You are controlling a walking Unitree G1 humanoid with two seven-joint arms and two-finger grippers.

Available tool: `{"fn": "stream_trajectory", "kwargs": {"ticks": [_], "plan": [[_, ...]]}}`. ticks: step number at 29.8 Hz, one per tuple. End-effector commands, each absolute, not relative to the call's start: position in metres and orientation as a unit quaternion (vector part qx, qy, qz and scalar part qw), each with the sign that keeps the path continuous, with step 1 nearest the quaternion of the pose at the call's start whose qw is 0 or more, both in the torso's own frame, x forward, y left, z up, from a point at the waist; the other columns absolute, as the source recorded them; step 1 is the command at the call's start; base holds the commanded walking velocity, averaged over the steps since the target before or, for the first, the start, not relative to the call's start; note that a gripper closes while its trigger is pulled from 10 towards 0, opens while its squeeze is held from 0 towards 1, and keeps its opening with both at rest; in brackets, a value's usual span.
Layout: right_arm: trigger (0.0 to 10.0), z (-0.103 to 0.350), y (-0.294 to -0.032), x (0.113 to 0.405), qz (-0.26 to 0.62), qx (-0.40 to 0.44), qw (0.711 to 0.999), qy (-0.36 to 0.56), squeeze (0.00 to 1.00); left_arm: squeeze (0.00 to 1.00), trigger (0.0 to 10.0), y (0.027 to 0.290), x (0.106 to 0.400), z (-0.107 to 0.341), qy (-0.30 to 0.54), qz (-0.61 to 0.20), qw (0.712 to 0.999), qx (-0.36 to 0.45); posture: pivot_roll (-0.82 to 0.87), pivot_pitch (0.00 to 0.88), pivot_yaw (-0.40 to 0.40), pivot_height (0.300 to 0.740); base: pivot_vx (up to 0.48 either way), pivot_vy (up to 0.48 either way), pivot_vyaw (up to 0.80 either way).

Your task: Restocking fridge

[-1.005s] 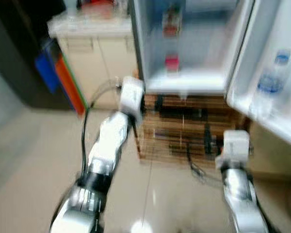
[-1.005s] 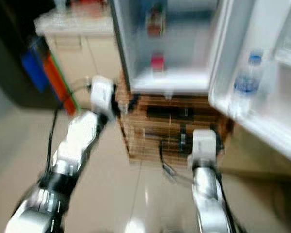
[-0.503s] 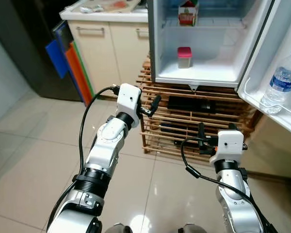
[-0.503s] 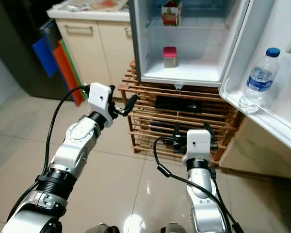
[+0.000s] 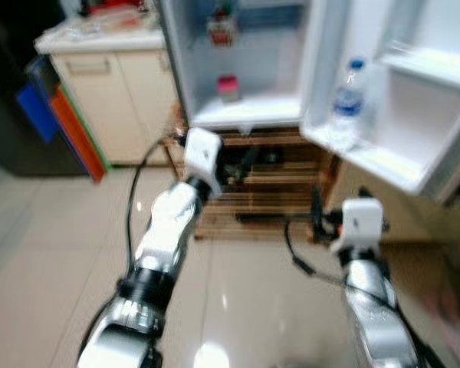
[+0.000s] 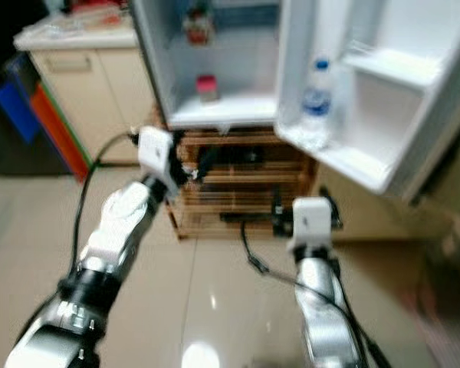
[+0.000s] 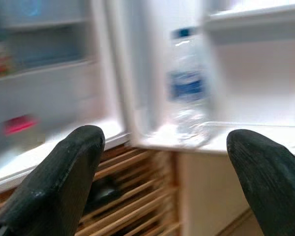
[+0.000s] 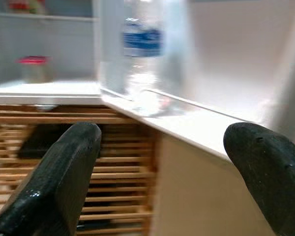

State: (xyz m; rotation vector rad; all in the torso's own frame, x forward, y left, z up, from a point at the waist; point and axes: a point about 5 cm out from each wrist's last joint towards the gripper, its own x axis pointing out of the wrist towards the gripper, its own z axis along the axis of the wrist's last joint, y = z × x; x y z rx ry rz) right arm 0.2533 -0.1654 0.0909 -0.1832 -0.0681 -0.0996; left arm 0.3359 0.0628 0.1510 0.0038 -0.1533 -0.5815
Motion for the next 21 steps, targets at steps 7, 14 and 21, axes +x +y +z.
{"fn": "stream_trajectory", "kwargs": {"ticks": [7,14,21], "plan": [[10.0,0.087,-0.159,0.254,-0.041,-0.092,0.994,-0.029,0.0,0.0,10.0,0.073,0.339,0.149,-0.074,-0.272,0.959,0.008,-0.24,0.0,0.097,0.74,0.276,-0.39,0.0],[10.0,0.083,-0.162,0.253,-0.045,-0.092,0.995,-0.02,0.0,0.0,10.0,0.073,0.338,0.148,-0.075,-0.264,0.961,0.001,-0.25,0.0,0.097,0.74,0.288,-0.381,0.0],[10.0,0.077,-0.174,0.249,-0.07,-0.095,0.993,0.001,0.0,0.0,10.0,0.084,0.342,0.146,-0.07,-0.222,0.973,-0.003,-0.25,0.0,0.092,0.74,0.23,-0.146,0.0]]}}
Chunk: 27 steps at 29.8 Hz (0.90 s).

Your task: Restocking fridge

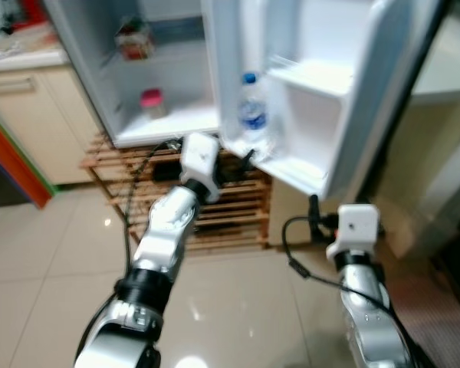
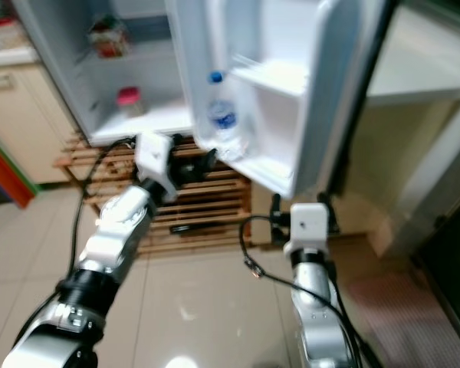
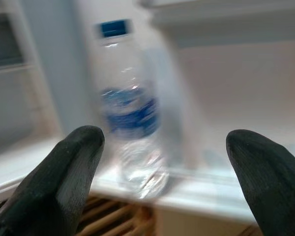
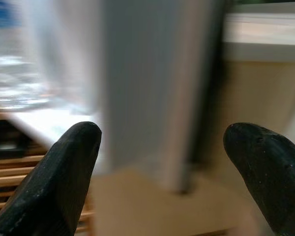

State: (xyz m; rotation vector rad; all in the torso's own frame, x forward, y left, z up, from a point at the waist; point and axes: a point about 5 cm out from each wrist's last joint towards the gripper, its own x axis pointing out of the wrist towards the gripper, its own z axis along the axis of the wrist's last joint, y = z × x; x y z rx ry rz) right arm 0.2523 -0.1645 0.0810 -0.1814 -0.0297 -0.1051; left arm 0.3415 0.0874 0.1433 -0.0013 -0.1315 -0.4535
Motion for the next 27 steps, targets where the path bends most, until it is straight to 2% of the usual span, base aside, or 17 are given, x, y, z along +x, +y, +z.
{"fn": "stream_trajectory", "kwargs": {"ticks": [1,10,16,19,23,25,26,27], "plan": [[10.0,0.077,-0.174,0.249,-0.07,-0.095,0.993,0.001,0.0,0.0,10.0,0.084,0.342,0.146,-0.07,-0.222,0.973,-0.003,-0.25,0.0,0.092,0.74,0.0,0.0,0.0],[10.0,0.031,-0.179,0.208,-0.027,-0.133,0.984,0.116,0.0,0.0,10.0,0.124,0.338,0.108,0.005,-0.128,0.992,0.02,-0.24,0.0,0.086,0.74,0.0,0.0,0.0],[10.0,0.025,-0.201,0.214,-0.077,-0.135,0.978,0.137,0.0,0.0,10.0,0.134,0.336,0.097,0.019,-0.097,0.994,0.043,-0.23,0.0,0.087,0.74,0.0,0.0,0.0],[10.0,0.035,-0.237,0.241,-0.158,-0.198,0.959,0.128,0.0,0.0,10.0,0.144,0.33,0.064,0.096,-0.081,0.99,0.066,-0.23,0.0,0.089,0.74,0.0,0.0,0.0],[10.0,0.06,-0.267,0.269,-0.23,-0.226,0.942,0.095,0.0,0.0,10.0,0.146,0.306,0.011,0.239,-0.126,0.955,0.124,-0.21,0.0,0.088,0.74,0.0,0.0,0.0],[10.0,0.075,-0.278,0.283,-0.255,-0.241,0.933,0.079,0.0,0.0,10.0,0.152,0.279,-0.021,0.341,-0.142,0.92,0.133,-0.21,0.0,0.089,0.74,0.0,0.0,0.0],[10.0,0.075,-0.278,0.283,-0.255,-0.241,0.933,0.079,0.0,0.0,10.0,0.152,0.279,-0.021,0.341,-0.142,0.92,0.133,-0.21,0.0,0.089,0.74,0.0,0.0,0.0],[10.0,0.083,-0.282,0.29,-0.262,-0.249,0.93,0.071,0.0,0.0,10.0,0.156,0.267,-0.032,0.374,-0.144,0.907,0.133,-0.21,0.0,0.088,0.74,0.0,0.0,0.0]]}}
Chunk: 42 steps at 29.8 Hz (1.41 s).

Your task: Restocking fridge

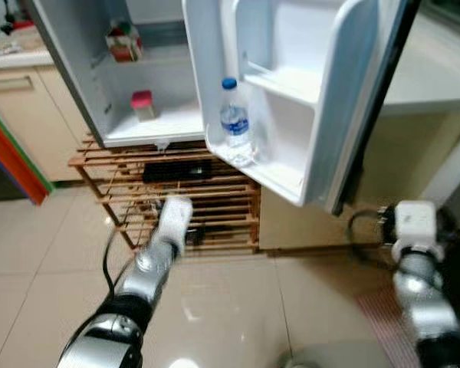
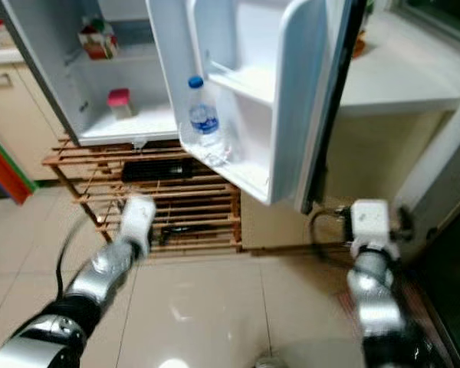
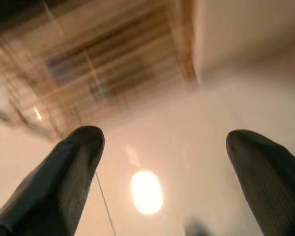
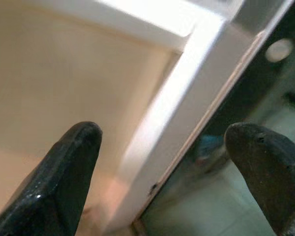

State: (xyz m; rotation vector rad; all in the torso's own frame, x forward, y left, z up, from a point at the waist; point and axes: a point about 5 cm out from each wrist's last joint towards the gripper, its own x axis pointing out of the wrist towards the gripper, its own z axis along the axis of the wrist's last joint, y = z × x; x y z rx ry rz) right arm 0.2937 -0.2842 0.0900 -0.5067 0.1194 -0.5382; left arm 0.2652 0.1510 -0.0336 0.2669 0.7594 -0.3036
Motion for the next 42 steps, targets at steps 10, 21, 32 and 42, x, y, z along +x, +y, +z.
{"fn": "stream_trajectory", "kwargs": {"ticks": [10,21,32,42], "plan": [[10.0,0.15,-0.281,0.346,-0.252,-0.162,0.954,-0.029,0.0,0.0,10.0,0.165,0.241,-0.053,0.428,-0.168,0.871,0.173,-0.21,0.0,0.085,0.74,0.0,0.0,0.0],[10.0,0.157,-0.202,0.355,-0.007,-0.008,0.999,-0.05,0.0,0.0,10.0,0.156,0.238,-0.056,0.431,-0.191,0.864,0.178,-0.23,0.0,0.092,0.74,0.0,0.0,0.0],[10.0,0.159,-0.102,0.256,0.422,0.185,0.886,0.047,0.0,0.0,10.0,0.105,0.233,-0.057,0.429,-0.28,0.841,0.175,-0.24,0.0,0.091,0.74,0.0,0.0,0.0],[10.0,0.119,-0.212,0.296,-0.048,-0.029,0.997,0.05,0.0,0.0,10.0,0.104,0.29,-0.002,0.208,-0.253,0.93,0.164,-0.24,0.0,0.09,0.74,0.0,0.0,0.0]]}}
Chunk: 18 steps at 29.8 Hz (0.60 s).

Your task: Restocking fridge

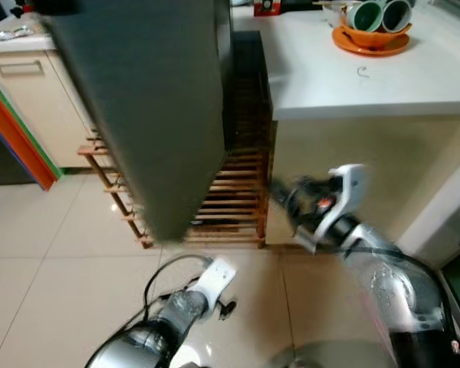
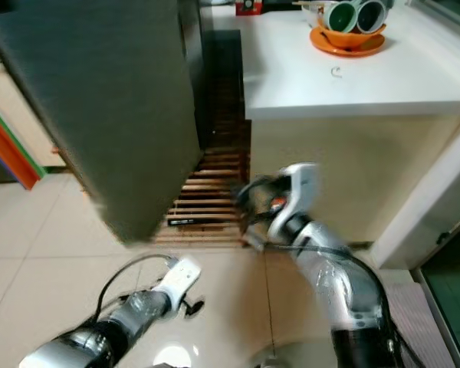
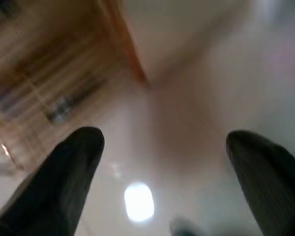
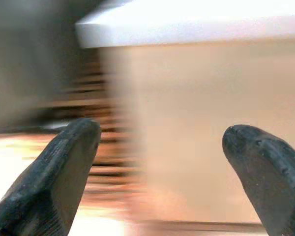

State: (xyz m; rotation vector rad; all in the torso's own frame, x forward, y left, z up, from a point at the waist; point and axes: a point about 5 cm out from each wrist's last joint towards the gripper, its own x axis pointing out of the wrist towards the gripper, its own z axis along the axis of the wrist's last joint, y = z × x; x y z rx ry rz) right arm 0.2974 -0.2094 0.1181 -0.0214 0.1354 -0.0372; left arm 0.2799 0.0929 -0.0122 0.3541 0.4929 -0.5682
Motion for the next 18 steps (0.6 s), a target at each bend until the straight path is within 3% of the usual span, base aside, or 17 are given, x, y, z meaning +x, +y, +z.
{"fn": "stream_trajectory", "kwargs": {"ticks": [1,4,5,8,18], "plan": [[10.0,0.121,-0.214,0.294,-0.061,-0.019,0.997,0.044,0.0,0.0,10.0,0.104,0.302,0.013,0.169,-0.241,0.945,0.142,-0.24,0.0,0.089,0.74,0.0,0.0,0.0],[10.0,0.121,-0.215,0.286,-0.09,-0.022,0.995,0.035,0.0,0.0,10.0,0.106,0.332,0.062,0.057,-0.195,0.975,0.092,-0.23,0.0,0.088,0.74,0.0,0.0,0.0],[10.0,0.121,-0.215,0.286,-0.09,-0.022,0.995,0.035,0.0,0.0,10.0,0.106,0.332,0.062,0.057,-0.195,0.975,0.092,-0.23,0.0,0.088,0.74,0.0,0.0,0.0],[10.0,0.105,-0.207,0.278,-0.119,-0.085,0.989,0.021,0.0,0.0,10.0,0.116,0.352,0.113,-0.04,-0.132,0.989,0.053,-0.22,0.0,0.085,0.74,0.0,0.0,0.0],[10.0,0.081,-0.204,0.262,-0.155,-0.088,0.983,0.033,0.0,0.0,10.0,0.134,0.346,0.132,-0.061,-0.081,0.994,0.043,-0.2,0.0,0.086,0.74,0.0,0.0,0.0]]}}
